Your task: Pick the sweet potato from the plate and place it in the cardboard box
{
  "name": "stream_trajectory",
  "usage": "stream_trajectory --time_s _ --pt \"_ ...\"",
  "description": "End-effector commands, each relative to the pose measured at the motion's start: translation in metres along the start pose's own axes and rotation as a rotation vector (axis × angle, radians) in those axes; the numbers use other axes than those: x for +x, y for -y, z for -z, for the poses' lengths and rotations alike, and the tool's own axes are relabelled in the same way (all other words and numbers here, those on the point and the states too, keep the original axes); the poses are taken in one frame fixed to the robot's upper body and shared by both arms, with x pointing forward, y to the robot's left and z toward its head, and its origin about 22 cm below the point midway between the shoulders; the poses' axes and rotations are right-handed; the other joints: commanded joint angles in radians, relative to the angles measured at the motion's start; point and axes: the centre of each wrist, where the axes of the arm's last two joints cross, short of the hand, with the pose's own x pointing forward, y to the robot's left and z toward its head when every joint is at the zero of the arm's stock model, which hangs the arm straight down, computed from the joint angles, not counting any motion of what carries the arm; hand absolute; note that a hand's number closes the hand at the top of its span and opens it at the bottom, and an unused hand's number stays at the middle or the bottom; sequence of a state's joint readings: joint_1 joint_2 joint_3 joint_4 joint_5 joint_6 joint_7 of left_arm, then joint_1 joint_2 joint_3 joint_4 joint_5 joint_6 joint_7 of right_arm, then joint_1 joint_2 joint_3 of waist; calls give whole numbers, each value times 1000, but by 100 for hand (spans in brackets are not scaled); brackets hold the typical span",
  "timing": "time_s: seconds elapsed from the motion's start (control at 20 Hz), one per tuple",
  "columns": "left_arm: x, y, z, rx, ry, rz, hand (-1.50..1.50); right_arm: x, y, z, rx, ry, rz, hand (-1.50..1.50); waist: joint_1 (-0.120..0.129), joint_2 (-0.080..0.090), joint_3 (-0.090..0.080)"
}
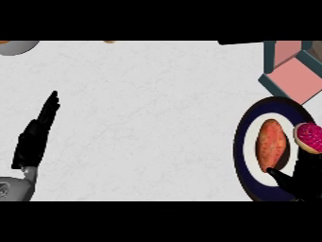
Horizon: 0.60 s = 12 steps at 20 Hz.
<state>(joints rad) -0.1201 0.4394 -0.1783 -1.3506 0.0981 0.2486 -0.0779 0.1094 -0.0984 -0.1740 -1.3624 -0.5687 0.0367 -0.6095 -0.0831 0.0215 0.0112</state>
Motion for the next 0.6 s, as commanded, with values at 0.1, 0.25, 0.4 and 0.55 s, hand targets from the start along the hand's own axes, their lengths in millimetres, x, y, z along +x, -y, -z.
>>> stream_trajectory --time_s 0.1,0.25,0.4,0.55 --pt "-10 14 -10 -110 -9 66 0 12 98 -63 90 7 -172 -150 51 -12 -5" --pt "-10 10 -8 -112 -13 81 0 21 108 -73 164 -43 -281 -150 57 -14 -9" --pt "-5 3 -4 -122 -12 90 0 53 135 -59 256 -87 -328 -150 66 -20 -10" --pt "2 19 -2 -142 -13 87 0 66 150 -57 302 -137 -344 -150 72 -21 -10"
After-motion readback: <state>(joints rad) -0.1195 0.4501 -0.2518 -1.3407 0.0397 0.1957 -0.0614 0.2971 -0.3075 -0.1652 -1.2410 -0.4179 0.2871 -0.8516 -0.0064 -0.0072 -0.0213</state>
